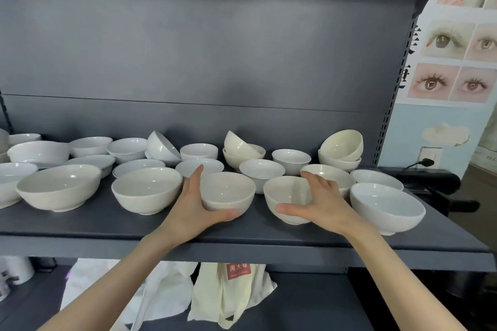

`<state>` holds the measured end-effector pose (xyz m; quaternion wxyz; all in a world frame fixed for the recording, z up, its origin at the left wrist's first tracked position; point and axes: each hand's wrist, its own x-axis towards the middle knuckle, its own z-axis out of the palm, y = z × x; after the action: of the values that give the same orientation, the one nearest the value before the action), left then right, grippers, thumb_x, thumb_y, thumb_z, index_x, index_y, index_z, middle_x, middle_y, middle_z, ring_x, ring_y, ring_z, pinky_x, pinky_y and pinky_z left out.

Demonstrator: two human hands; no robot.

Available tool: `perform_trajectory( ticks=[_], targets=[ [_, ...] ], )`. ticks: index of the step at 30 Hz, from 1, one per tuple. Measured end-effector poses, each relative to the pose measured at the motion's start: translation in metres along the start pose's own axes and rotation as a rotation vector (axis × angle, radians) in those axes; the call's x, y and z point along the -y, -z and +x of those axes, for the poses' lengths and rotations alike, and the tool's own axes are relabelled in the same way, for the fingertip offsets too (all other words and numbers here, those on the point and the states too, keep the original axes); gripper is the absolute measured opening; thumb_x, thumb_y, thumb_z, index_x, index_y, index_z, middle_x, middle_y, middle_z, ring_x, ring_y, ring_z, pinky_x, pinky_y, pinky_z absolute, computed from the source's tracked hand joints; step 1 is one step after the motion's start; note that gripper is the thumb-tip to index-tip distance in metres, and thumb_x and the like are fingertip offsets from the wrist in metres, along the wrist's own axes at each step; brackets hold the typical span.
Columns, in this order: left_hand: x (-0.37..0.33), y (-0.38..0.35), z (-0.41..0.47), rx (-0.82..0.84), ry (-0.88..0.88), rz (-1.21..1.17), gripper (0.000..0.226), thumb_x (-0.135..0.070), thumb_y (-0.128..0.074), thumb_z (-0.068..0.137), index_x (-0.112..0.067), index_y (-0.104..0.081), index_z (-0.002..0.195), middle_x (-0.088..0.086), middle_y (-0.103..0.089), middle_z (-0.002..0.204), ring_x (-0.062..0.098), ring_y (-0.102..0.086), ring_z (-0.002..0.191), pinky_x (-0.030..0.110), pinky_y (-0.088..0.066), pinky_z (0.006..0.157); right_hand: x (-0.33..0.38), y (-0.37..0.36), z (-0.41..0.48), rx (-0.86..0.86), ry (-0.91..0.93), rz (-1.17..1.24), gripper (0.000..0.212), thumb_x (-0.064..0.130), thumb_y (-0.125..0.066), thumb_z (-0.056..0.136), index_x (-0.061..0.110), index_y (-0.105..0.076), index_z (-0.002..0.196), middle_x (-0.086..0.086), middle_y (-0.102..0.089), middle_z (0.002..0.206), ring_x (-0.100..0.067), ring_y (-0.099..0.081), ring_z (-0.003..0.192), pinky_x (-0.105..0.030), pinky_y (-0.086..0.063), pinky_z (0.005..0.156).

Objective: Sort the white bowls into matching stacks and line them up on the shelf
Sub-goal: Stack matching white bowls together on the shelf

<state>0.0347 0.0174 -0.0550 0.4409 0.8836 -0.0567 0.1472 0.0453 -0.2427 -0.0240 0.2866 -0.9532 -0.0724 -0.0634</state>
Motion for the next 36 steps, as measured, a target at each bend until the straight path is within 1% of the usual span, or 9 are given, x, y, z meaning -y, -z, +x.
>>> perform_trajectory(
  ticks=[5, 9, 12, 18, 22, 26, 29, 32, 36],
  targets=[
    [0.007, -0.004, -0.002, -0.090, -0.011, -0.093, 0.128, -0.042, -0.092, 0.050, -0.029, -0.012, 0.149, -0.007, -0.036, 0.145, 0.008, -0.037, 0.128, 0.026, -0.030, 0.107, 0.004, 0.000, -0.004, -0.017, 0.011, 0.078, 0.101, 0.057, -0.074, 0.070, 0.020, -0.021, 0.148, 0.003, -0.030, 0.148, -0.020, -0.013, 0.141, -0.037, -0.027, 0.107],
    [0.011, -0.002, -0.002, -0.058, -0.009, -0.152, 0.131, -0.047, -0.093, 0.039, -0.035, -0.018, 0.146, -0.009, -0.042, 0.137, 0.009, -0.042, 0.124, 0.024, -0.032, 0.103, 0.006, 0.001, -0.007, -0.049, 0.016, 0.095, 0.098, 0.050, -0.077, 0.070, 0.020, -0.024, 0.147, 0.000, -0.032, 0.147, -0.021, -0.018, 0.140, -0.036, -0.028, 0.107],
    [0.011, 0.002, -0.002, -0.019, -0.009, -0.183, 0.133, -0.057, -0.084, 0.030, -0.036, -0.020, 0.144, -0.012, -0.044, 0.131, 0.007, -0.044, 0.121, 0.021, -0.031, 0.100, 0.009, 0.000, -0.008, -0.053, 0.034, 0.062, 0.098, 0.050, -0.078, 0.068, 0.019, -0.026, 0.145, 0.001, -0.034, 0.145, -0.021, -0.021, 0.138, -0.035, -0.029, 0.105],
    [0.013, 0.007, -0.001, 0.028, -0.023, -0.202, 0.132, -0.057, -0.083, 0.031, -0.036, -0.020, 0.145, -0.016, -0.044, 0.129, 0.001, -0.045, 0.117, 0.018, -0.031, 0.097, 0.015, -0.002, -0.004, -0.039, 0.024, 0.004, 0.109, 0.057, -0.078, 0.063, 0.023, -0.019, 0.148, 0.000, -0.032, 0.146, -0.023, -0.022, 0.136, -0.037, -0.030, 0.106],
    [0.017, 0.007, -0.001, 0.041, -0.017, -0.217, 0.132, -0.057, -0.083, 0.031, -0.035, -0.020, 0.145, -0.017, -0.043, 0.129, 0.005, -0.045, 0.119, 0.020, -0.032, 0.099, 0.011, -0.004, -0.002, -0.048, -0.001, 0.087, 0.113, 0.054, -0.080, 0.062, 0.019, -0.019, 0.149, 0.001, -0.032, 0.149, -0.024, -0.021, 0.139, -0.039, -0.028, 0.110],
    [0.017, 0.006, -0.001, 0.050, -0.018, -0.241, 0.134, -0.056, -0.083, 0.031, -0.035, -0.018, 0.146, -0.019, -0.042, 0.128, 0.003, -0.044, 0.119, 0.019, -0.031, 0.099, 0.009, -0.002, -0.001, -0.110, -0.005, 0.199, 0.111, 0.051, -0.084, 0.056, 0.018, -0.027, 0.145, -0.001, -0.041, 0.141, -0.021, -0.033, 0.133, -0.035, -0.035, 0.103],
    [0.021, 0.004, -0.001, 0.049, -0.010, -0.258, 0.133, -0.055, -0.086, 0.031, -0.038, -0.018, 0.144, -0.018, -0.045, 0.129, 0.006, -0.047, 0.122, 0.026, -0.036, 0.106, 0.013, 0.007, 0.000, -0.189, 0.017, 0.349, 0.120, 0.056, -0.083, 0.047, 0.018, -0.027, 0.147, 0.004, -0.044, 0.138, -0.017, -0.040, 0.131, -0.033, -0.037, 0.105],
    [0.023, 0.004, 0.000, 0.053, 0.006, -0.260, 0.135, -0.056, -0.088, 0.032, -0.037, -0.017, 0.145, -0.012, -0.047, 0.133, 0.009, -0.049, 0.123, 0.035, -0.038, 0.109, 0.031, 0.015, 0.005, -0.293, 0.084, 0.520, 0.113, 0.040, -0.087, 0.061, 0.019, -0.022, 0.151, 0.003, -0.039, 0.147, -0.014, -0.040, 0.133, -0.032, -0.035, 0.108],
    [0.025, 0.006, 0.002, 0.083, 0.040, -0.254, 0.140, -0.057, -0.090, 0.031, -0.035, -0.014, 0.147, -0.016, -0.043, 0.137, 0.007, -0.045, 0.127, 0.036, -0.037, 0.111, 0.065, 0.003, 0.015, -0.167, 0.174, 0.632, 0.119, 0.037, -0.089, 0.056, 0.022, -0.020, 0.152, 0.005, -0.040, 0.145, -0.008, -0.043, 0.125, -0.024, -0.037, 0.100]
  ],
)
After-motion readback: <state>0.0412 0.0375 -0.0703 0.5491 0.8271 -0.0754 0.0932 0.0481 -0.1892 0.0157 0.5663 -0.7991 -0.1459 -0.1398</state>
